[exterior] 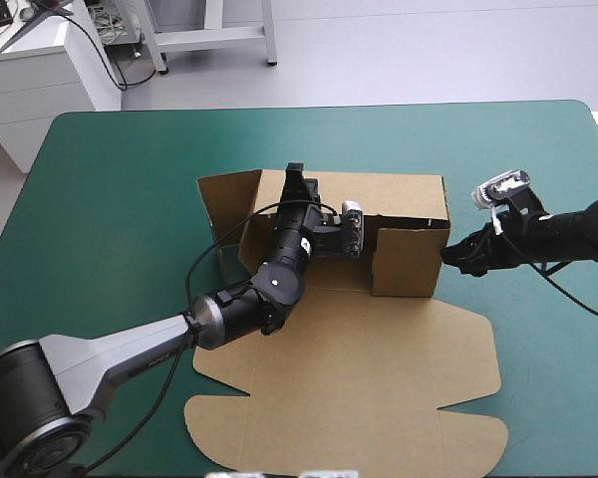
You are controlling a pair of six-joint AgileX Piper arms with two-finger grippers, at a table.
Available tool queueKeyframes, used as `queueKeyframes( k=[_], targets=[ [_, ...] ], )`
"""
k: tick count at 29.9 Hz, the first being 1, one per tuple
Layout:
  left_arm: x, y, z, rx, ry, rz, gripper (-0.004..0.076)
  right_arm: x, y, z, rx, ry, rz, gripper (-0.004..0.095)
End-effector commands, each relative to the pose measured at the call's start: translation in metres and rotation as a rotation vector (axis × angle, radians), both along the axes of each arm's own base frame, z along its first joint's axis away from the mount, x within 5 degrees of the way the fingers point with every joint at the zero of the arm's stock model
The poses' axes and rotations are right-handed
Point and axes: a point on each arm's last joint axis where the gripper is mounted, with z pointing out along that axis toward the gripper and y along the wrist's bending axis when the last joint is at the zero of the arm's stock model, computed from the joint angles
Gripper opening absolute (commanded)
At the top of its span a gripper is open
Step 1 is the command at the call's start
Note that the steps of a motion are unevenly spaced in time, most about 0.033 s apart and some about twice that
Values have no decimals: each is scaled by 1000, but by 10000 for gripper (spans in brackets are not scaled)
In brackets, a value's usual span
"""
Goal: Fold the box
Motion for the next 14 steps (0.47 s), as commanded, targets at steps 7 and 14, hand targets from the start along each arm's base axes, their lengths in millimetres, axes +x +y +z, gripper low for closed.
queueKeyframes(
  k=[7,14],
  targets=[
    [-6,2,22,-56,-33,-22,-8,-4,16,-14,89,-96,-100,601],
    [-6,1,22,-56,-31,-26,-8,-7,29,-25,160,-207,-144,598]
  ],
)
